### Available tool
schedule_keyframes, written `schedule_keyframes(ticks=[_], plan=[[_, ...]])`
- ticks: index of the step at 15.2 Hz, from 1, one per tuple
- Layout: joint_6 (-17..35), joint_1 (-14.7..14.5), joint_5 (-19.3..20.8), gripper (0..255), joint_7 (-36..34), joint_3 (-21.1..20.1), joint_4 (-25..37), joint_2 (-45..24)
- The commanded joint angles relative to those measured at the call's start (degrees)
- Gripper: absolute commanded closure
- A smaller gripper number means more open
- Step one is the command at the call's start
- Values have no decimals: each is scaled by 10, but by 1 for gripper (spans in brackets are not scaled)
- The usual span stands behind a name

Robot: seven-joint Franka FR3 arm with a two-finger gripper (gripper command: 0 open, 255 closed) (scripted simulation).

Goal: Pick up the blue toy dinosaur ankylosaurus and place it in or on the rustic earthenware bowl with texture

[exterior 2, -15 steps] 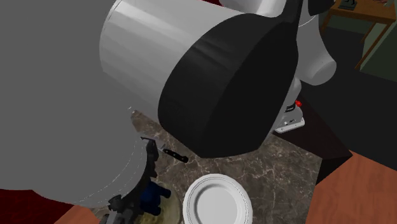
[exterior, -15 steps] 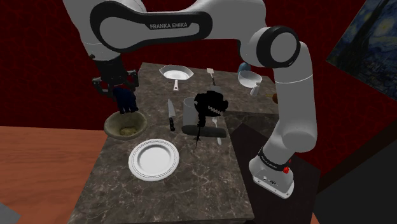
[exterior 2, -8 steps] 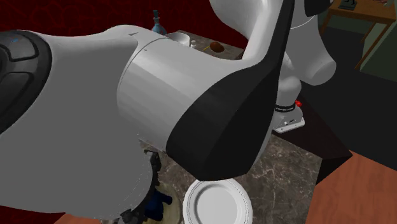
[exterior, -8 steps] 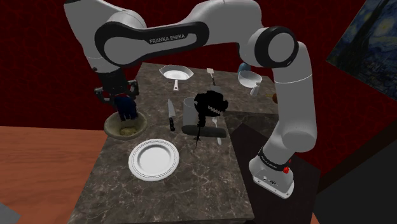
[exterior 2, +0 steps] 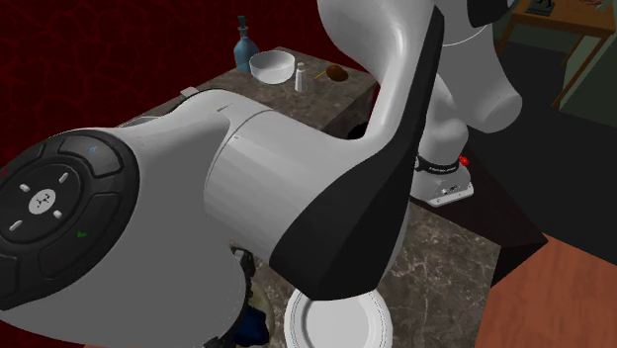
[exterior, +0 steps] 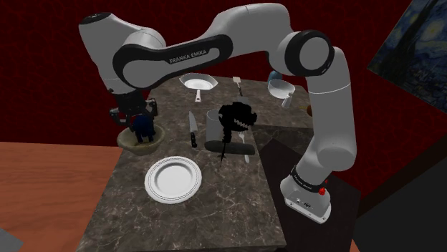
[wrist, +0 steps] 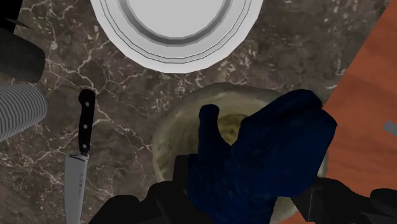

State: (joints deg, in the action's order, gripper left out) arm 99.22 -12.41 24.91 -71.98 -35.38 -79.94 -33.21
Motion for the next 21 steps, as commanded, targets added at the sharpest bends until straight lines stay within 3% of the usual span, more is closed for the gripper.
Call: schedule_keyframes(ticks=[1,5,6,11,15,21], plan=[[2,0,1,255,0,0,0,-1],[2,0,1,255,0,0,0,-1],[2,0,1,0,0,0,0,-1],[2,0,1,0,0,0,0,-1],[-72,-22,-3,0,9,-2,81,-5],[-72,-22,-3,0,9,-2,81,-5]])
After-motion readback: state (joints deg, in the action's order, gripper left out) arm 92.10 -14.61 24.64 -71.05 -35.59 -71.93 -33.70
